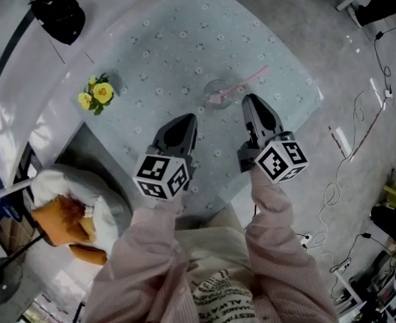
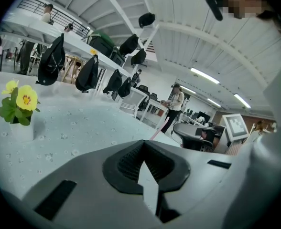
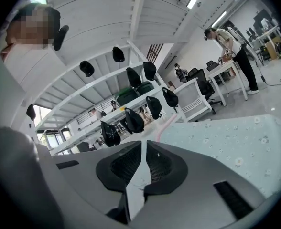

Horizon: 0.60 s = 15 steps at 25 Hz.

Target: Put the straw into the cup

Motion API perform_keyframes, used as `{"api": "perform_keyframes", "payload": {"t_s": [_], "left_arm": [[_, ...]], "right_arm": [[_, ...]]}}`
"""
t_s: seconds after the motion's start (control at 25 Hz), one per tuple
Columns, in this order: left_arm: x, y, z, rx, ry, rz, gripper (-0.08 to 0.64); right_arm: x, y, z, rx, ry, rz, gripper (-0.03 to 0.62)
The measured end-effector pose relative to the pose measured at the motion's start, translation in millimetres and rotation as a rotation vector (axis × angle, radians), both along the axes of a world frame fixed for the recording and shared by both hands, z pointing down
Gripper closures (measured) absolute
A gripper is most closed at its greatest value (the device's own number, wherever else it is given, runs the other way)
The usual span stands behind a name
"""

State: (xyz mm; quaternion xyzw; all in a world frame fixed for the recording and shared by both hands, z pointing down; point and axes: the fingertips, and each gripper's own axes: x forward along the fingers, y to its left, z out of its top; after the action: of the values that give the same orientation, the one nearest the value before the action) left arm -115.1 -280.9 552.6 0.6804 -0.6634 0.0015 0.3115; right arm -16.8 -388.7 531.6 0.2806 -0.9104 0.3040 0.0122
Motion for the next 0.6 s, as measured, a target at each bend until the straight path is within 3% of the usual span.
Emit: {"api": "perform_keyframes", "payload": {"t_s": [0.6], "left_arm": [[-8,37,-92,0.183,-0.120,0.070,0.560]], "right_arm": [[9,52,-85,0.192,0.013,-0.073,0.592]]}}
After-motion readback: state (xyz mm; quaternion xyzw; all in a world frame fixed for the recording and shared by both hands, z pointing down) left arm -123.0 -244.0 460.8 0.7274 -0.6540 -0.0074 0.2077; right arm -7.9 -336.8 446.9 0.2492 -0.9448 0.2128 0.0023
